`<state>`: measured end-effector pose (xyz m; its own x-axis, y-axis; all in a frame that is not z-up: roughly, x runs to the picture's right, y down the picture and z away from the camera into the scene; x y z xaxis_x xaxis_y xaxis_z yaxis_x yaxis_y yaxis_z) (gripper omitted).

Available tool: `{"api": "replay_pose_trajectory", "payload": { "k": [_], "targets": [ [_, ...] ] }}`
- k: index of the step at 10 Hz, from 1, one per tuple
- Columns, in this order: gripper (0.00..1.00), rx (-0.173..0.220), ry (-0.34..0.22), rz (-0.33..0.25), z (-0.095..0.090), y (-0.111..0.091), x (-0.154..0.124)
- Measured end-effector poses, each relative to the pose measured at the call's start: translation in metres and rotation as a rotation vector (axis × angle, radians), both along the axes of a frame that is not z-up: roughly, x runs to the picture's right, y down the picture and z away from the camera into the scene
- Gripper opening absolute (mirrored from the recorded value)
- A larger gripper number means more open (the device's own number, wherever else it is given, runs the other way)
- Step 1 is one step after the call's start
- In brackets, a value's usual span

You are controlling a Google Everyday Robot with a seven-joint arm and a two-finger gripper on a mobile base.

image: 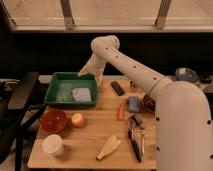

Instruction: Place towel in tray

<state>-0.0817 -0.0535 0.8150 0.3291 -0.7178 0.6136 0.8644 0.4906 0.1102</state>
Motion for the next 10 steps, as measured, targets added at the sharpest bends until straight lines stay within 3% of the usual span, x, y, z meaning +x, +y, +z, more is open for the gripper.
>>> {"api": "replay_pose_trajectory", "payload": {
  "k": [2, 6, 8, 10],
  "targets": [
    [0.73, 0.014, 0.037, -0.024, 0.007, 0.008, -0.001],
    [0.73, 0.067, 0.002, -0.101, 0.027, 0.018, -0.050],
    [0.73, 0.067, -0.013, -0.144, 0.041, 0.023, -0.063],
    [0.73, 0.038, -0.034, -0.173, 0.063, 0.033, -0.079]
  ]
}}
